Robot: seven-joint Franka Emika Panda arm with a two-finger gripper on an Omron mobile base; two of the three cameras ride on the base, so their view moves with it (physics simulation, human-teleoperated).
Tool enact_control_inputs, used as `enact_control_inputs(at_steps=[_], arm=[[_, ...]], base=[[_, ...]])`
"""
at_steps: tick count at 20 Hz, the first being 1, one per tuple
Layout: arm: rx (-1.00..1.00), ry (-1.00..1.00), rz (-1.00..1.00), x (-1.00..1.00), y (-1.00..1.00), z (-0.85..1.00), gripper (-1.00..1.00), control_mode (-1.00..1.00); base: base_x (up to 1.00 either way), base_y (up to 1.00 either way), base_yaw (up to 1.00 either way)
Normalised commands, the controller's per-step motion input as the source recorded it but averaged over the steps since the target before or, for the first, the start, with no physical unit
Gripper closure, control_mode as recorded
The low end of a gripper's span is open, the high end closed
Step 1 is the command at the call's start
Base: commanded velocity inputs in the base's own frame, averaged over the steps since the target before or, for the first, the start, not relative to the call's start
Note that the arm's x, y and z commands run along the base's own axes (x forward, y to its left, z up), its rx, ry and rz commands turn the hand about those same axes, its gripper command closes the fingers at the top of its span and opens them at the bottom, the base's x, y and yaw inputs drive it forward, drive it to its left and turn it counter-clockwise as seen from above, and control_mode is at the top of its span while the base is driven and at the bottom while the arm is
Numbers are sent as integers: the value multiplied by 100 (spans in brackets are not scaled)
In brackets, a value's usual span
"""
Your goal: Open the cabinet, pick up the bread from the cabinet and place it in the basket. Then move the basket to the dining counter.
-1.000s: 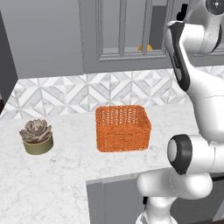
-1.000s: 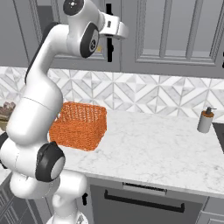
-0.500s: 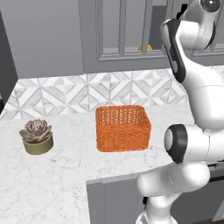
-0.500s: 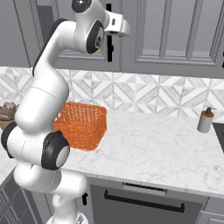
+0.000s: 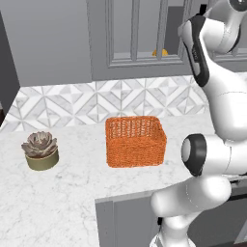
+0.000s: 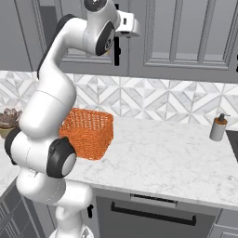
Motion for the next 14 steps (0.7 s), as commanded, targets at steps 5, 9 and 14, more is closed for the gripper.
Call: enact_control_inputs(at_steps=[5,9,14], arm=[[0,-13,7,37,1,-23,100,-100],[3,-18,5,24,3,-32,100,-100],[2,-5,2,9,10,-26,100,-100]], base=[[0,0,0],[0,0,0],[0,0,0]])
